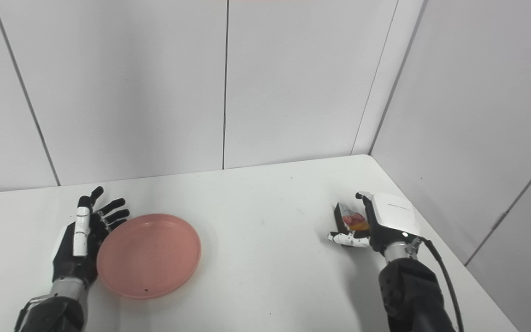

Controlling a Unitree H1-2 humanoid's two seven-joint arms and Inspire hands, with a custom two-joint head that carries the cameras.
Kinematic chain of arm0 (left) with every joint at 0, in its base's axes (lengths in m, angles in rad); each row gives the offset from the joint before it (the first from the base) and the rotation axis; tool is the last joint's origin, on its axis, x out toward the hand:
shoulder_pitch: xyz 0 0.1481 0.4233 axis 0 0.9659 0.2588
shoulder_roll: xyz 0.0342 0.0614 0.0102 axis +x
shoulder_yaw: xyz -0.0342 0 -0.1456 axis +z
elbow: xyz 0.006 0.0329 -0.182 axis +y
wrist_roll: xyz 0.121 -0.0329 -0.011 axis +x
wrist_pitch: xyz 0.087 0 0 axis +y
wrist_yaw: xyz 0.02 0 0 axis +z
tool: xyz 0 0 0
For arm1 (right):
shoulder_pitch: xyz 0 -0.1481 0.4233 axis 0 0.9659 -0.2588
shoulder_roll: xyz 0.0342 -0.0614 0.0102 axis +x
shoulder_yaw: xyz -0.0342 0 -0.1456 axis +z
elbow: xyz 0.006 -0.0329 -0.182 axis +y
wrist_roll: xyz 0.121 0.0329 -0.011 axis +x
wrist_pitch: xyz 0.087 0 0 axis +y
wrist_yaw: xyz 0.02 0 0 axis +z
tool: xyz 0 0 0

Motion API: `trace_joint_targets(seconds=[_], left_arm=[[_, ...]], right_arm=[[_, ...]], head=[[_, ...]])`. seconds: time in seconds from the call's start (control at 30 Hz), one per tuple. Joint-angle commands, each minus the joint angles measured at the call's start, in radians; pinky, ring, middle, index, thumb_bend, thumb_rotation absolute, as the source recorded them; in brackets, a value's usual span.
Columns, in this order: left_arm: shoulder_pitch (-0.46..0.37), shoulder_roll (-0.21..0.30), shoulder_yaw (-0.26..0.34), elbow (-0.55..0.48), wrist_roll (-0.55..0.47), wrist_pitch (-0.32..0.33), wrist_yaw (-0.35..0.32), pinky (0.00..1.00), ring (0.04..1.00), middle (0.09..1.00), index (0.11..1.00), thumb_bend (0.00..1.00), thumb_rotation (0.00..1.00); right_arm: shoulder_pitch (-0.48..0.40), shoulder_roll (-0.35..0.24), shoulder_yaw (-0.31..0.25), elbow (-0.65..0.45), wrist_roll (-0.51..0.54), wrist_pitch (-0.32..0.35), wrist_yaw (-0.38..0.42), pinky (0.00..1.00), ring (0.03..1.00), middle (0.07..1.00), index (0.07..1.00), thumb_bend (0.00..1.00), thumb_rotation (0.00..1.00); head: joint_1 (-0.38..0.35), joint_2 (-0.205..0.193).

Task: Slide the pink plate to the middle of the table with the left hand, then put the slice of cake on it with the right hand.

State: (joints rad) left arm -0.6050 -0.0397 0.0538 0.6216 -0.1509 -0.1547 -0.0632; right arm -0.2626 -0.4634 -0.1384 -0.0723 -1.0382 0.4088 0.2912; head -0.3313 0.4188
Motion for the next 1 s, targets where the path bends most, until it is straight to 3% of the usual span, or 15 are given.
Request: trace_joint_targets(seconds=[0.0, 0.2, 0.53, 0.73, 0.83, 0.97], left_arm=[[-0.002, 0.002, -0.007, 0.010, 0.006, 0.020, -0.010, 0.72, 0.722, 0.770, 0.921, 0.69, 1.00], [-0.005, 0.000, -0.006, 0.015, 0.005, 0.020, -0.008, 0.72, 0.724, 0.763, 0.923, 0.68, 1.00], [-0.005, 0.001, -0.009, 0.016, 0.015, 0.025, -0.007, 0.72, 0.729, 0.764, 0.925, 0.68, 1.00], [0.001, -0.003, -0.008, 0.000, 0.011, 0.046, -0.012, 0.73, 0.737, 0.763, 0.921, 0.69, 1.00], [0.003, -0.003, -0.008, -0.008, 0.012, 0.053, -0.010, 0.72, 0.731, 0.760, 0.926, 0.68, 1.00], [0.006, -0.003, -0.009, -0.016, 0.014, 0.060, -0.011, 0.73, 0.736, 0.763, 0.925, 0.68, 0.99]], right_arm=[[-0.039, -0.043, 0.001, 0.004, 0.007, 0.022, -0.039, 0.70, 0.837, 0.850, 0.822, 1.00, 0.61], [-0.043, -0.051, 0.020, 0.059, 0.046, 0.007, -0.099, 0.67, 0.813, 0.836, 0.816, 1.00, 0.63], [-0.040, -0.041, 0.046, 0.174, 0.165, -0.142, -0.424, 0.58, 0.687, 0.737, 0.728, 0.96, 0.58], [-0.044, -0.039, 0.068, 0.189, 0.207, -0.150, -0.468, 0.54, 0.633, 0.697, 0.699, 0.94, 0.52], [-0.044, -0.040, 0.075, 0.190, 0.213, -0.148, -0.485, 0.37, 0.461, 0.582, 0.660, 0.90, 0.46], [-0.040, -0.052, 0.093, 0.184, 0.215, -0.136, -0.477, 0.34, 0.437, 0.554, 0.626, 0.88, 0.42]], head=[[0.001, 0.001], [0.006, 0.002], [0.012, 0.006], [0.014, 0.010], [0.015, 0.013], [0.014, 0.017]])
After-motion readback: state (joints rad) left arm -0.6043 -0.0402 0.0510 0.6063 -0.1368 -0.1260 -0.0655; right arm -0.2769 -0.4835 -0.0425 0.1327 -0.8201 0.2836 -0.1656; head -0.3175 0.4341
